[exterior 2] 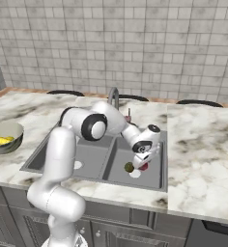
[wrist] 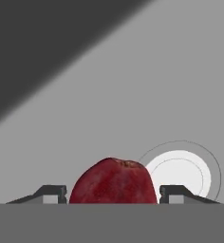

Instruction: There is a mixed pile of frozen fruits and vegetables on the counter. Locate all the frozen vegetables and place the items in a bowl on the counter. Take all the frozen fruits and defrost them in a running sink.

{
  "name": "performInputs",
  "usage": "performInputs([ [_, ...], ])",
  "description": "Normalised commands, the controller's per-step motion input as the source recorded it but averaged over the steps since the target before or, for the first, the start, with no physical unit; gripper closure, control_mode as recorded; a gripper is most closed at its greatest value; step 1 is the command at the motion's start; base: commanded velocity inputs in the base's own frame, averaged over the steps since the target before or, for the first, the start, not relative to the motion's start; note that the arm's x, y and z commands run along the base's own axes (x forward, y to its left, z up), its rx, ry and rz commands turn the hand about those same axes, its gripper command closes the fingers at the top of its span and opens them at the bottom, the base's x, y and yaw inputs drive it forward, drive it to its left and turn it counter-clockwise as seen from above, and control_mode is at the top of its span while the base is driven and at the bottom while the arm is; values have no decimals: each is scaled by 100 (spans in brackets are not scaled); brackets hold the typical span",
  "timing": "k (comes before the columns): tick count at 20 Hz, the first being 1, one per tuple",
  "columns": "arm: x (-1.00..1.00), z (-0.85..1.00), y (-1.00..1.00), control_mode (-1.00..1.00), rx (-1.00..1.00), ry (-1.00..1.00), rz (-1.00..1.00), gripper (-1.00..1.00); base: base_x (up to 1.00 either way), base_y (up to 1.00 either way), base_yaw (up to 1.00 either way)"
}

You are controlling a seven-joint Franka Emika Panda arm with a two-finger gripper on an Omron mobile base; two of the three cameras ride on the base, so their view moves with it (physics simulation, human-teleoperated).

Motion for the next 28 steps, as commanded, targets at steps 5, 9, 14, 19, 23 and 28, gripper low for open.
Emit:
performInputs([
  [5, -23, 62, 6, -100, 11, 2, 0, -100, 0, 0, 0],
  [9, -39, 79, 15, -100, 7, 1, 5, -100, 0, 0, 0],
  [14, -39, 81, 29, -100, 0, 2, 8, -100, 0, 0, 0],
  [19, -52, 67, 31, -100, -2, 6, 6, -100, 0, 0, 0],
  [23, -54, 64, 34, -100, 0, 2, 2, -100, 0, 0, 0],
  [28, -46, 81, 26, -100, 0, 2, -1, -100, 0, 0, 0],
])
